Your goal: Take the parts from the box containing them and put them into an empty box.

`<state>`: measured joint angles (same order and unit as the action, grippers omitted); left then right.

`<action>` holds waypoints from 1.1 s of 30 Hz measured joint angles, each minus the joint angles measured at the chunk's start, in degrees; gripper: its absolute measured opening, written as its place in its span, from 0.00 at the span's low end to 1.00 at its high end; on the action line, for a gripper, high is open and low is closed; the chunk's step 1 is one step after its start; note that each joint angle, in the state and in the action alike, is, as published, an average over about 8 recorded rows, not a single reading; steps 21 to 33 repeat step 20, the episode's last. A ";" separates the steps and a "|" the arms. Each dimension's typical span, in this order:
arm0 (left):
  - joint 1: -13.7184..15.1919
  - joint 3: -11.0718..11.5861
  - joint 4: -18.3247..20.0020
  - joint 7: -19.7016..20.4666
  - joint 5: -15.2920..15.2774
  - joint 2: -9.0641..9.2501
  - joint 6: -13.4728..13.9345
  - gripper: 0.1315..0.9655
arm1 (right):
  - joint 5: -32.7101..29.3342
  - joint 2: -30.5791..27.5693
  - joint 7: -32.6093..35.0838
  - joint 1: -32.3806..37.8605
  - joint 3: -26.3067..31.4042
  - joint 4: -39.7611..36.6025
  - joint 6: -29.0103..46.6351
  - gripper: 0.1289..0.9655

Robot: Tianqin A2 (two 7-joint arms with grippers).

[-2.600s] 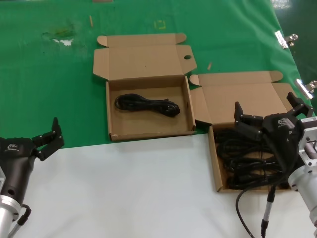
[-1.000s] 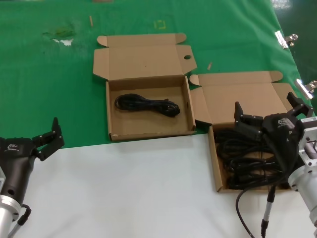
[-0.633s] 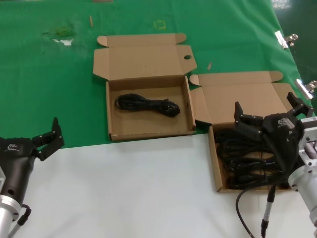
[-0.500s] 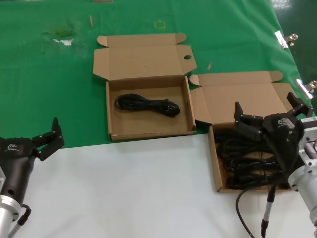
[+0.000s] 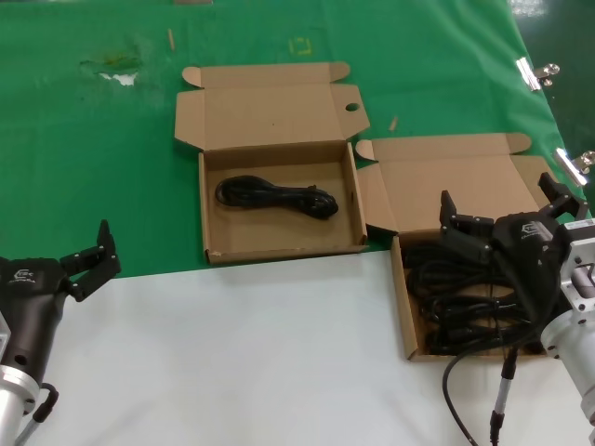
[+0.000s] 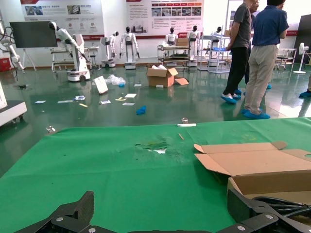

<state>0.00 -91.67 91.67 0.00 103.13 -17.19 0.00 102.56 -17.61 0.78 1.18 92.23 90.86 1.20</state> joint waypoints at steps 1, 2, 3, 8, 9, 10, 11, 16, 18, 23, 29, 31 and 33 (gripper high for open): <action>0.00 0.00 0.00 0.00 0.00 0.00 0.00 1.00 | 0.00 0.00 0.00 0.00 0.00 0.00 0.00 1.00; 0.00 0.00 0.00 0.00 0.00 0.00 0.00 1.00 | 0.00 0.00 0.00 0.00 0.00 0.00 0.00 1.00; 0.00 0.00 0.00 0.00 0.00 0.00 0.00 1.00 | 0.00 0.00 0.00 0.00 0.00 0.00 0.00 1.00; 0.00 0.00 0.00 0.00 0.00 0.00 0.00 1.00 | 0.00 0.00 0.00 0.00 0.00 0.00 0.00 1.00; 0.00 0.00 0.00 0.00 0.00 0.00 0.00 1.00 | 0.00 0.00 0.00 0.00 0.00 0.00 0.00 1.00; 0.00 0.00 0.00 0.00 0.00 0.00 0.00 1.00 | 0.00 0.00 0.00 0.00 0.00 0.00 0.00 1.00; 0.00 0.00 0.00 0.00 0.00 0.00 0.00 1.00 | 0.00 0.00 0.00 0.00 0.00 0.00 0.00 1.00; 0.00 0.00 0.00 0.00 0.00 0.00 0.00 1.00 | 0.00 0.00 0.00 0.00 0.00 0.00 0.00 1.00; 0.00 0.00 0.00 0.00 0.00 0.00 0.00 1.00 | 0.00 0.00 0.00 0.00 0.00 0.00 0.00 1.00; 0.00 0.00 0.00 0.00 0.00 0.00 0.00 1.00 | 0.00 0.00 0.00 0.00 0.00 0.00 0.00 1.00; 0.00 0.00 0.00 0.00 0.00 0.00 0.00 1.00 | 0.00 0.00 0.00 0.00 0.00 0.00 0.00 1.00; 0.00 0.00 0.00 0.00 0.00 0.00 0.00 1.00 | 0.00 0.00 0.00 0.00 0.00 0.00 0.00 1.00; 0.00 0.00 0.00 0.00 0.00 0.00 0.00 1.00 | 0.00 0.00 0.00 0.00 0.00 0.00 0.00 1.00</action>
